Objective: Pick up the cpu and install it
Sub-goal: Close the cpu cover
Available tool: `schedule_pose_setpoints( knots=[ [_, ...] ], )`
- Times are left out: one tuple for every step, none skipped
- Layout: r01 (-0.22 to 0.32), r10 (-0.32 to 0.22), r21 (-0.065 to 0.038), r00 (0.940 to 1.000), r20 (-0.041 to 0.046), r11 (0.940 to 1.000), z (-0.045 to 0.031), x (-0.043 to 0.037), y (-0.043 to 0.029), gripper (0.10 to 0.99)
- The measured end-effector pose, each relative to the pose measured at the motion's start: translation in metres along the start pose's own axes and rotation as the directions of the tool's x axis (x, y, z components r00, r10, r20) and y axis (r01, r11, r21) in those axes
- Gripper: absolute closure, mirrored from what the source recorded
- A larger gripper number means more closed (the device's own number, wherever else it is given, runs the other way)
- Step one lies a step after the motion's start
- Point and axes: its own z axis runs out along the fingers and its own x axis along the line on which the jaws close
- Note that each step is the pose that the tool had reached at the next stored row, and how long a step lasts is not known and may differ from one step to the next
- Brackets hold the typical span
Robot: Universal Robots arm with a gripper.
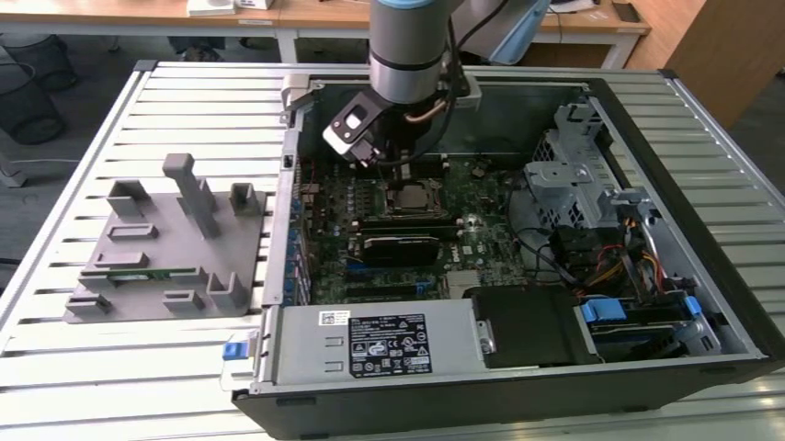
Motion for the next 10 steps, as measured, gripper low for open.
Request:
schedule_pose_setpoints(
  knots=[
    [0.0,0.0,0.0,1.0,0.0,1.0,0.001,0.0,-0.0002,0.973],
    [0.0,0.0,0.0,1.0,0.0,1.0,0.0017,-0.0001,-0.0004,0.973],
    [0.0,0.0,0.0,1.0,0.0,1.0,0.0026,-0.0001,-0.0005,0.973],
    [0.0,0.0,0.0,1.0,0.0001,1.0,0.0033,-0.0002,-0.0007,0.973],
    [0.0,0.0,0.0,1.0,0.0,1.0,0.0041,-0.0002,-0.0008,0.973],
    [0.0,0.0,0.0,1.0,0.0,1.0,0.0048,-0.0003,-0.0009,0.973],
    [0.0,0.0,0.0,1.0,0.0,1.0,0.0056,-0.0003,-0.001,0.973],
    [0.0,0.0,0.0,1.0,0.0,1.0,0.0063,-0.0003,-0.001,0.973],
    [0.0,0.0,0.0,1.0,0.0,1.0,0.007,-0.0004,-0.0011,0.973],
    [0.0,0.0,0.0,1.0,0.0,1.0,0.0077,-0.0004,-0.0012,0.973]
  ],
)
